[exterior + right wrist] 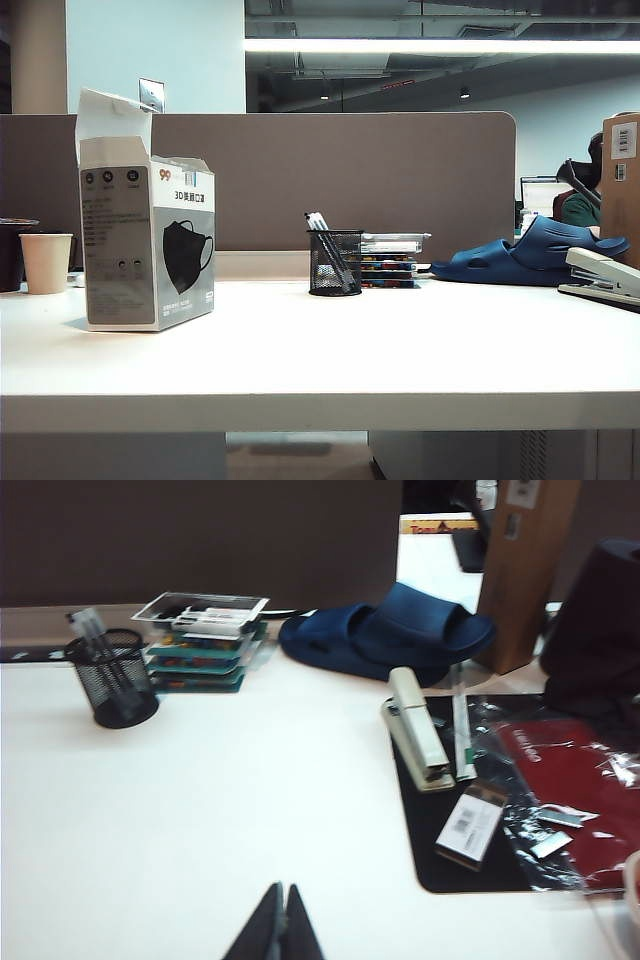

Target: Put the mask into the mask box.

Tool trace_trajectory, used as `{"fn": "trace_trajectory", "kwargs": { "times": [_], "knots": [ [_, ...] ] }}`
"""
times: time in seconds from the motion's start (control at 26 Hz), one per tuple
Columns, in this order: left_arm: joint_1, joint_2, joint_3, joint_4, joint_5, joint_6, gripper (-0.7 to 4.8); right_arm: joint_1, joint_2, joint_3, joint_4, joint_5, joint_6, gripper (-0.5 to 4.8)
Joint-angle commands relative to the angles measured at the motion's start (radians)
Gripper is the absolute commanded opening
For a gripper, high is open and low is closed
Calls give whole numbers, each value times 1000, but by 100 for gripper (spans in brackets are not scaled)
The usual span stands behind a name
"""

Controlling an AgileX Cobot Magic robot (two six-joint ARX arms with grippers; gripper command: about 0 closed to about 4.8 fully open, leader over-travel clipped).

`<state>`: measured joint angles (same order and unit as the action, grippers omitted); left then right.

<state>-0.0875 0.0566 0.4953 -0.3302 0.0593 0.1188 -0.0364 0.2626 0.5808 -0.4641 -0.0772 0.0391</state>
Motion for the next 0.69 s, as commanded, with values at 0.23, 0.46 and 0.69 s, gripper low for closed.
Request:
{"fn": "trace_trajectory", "kwargs": {
  "times": [0.23,0.46,0.69],
  "knots": [
    [2,-55,-97,53,8,-25,-6,0,-130,-117,27,-39,14,-6],
    [2,-55,-240,245,4,-26,-6,4,-258,-287,164,-116,14,-6],
    [2,-55,-418,425,9,-27,-6,6,-265,-459,364,-122,14,-6]
  ]
}}
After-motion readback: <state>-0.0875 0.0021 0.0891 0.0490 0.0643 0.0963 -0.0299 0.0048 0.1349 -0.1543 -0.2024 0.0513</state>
